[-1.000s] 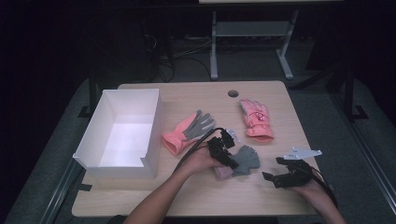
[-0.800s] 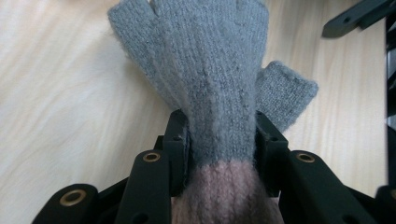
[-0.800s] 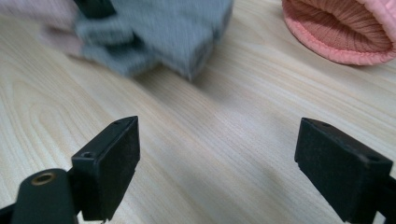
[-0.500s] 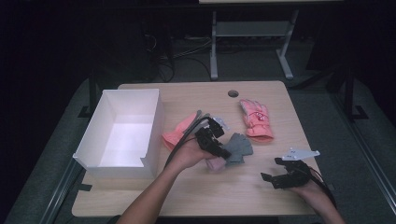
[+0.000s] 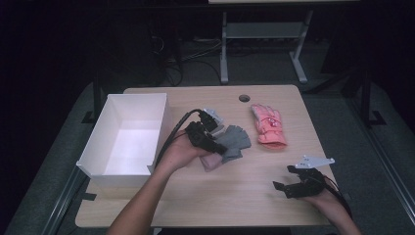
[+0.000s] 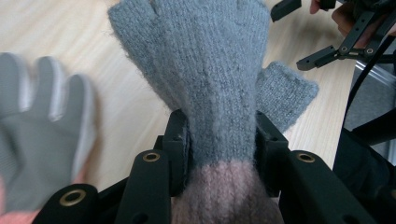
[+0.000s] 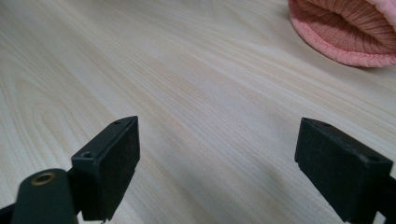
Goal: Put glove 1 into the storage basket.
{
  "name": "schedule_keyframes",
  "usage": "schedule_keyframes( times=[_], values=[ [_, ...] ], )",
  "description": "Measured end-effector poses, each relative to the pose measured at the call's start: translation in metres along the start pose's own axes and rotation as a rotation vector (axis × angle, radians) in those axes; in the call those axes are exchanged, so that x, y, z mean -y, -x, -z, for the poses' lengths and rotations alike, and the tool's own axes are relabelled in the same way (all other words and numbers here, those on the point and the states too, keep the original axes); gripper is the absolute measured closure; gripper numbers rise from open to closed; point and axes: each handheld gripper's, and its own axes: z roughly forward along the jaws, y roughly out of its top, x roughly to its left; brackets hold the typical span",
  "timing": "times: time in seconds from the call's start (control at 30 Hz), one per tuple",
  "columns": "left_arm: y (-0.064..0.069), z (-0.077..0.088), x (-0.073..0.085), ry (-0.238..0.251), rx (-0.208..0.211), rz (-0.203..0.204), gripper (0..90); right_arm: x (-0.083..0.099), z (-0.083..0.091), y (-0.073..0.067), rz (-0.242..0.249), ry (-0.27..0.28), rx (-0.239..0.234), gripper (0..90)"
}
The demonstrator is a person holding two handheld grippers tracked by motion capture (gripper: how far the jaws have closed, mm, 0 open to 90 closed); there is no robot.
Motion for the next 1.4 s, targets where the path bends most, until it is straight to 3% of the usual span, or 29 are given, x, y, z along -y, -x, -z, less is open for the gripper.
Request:
schedule_keyframes(
  times=[0.1, 0.5, 0.67, 0.9, 1.1, 1.4],
  values=[
    [-0.003, 0.015, 0.0, -0.003, -0.02, -0.007, 64.0, 0.0, -0.001, 0.0, 0.0, 0.001, -0.001, 13.7],
    [-0.016, 0.064, 0.009, 0.028, -0.076, 0.042, 64.0, 0.0, -0.002, -0.001, -0.001, -0.001, -0.007, 13.7],
    [-0.026, 0.086, 0.017, 0.046, -0.122, 0.062, 64.0, 0.0, -0.003, -0.002, 0.002, -0.01, -0.018, 13.7],
    [-0.043, 0.12, 0.037, 0.102, -0.169, 0.138, 64.0, 0.0, -0.005, -0.002, 0.01, 0.0, -0.01, 13.3],
    [-0.061, 0.147, 0.062, 0.13, -0.243, 0.2, 64.0, 0.0, -0.006, -0.002, 0.009, -0.004, -0.013, 13.3],
    [-0.091, 0.164, 0.1, 0.145, -0.353, 0.325, 64.0, -0.001, -0.007, -0.003, 0.01, -0.003, -0.011, 13.3]
  ],
)
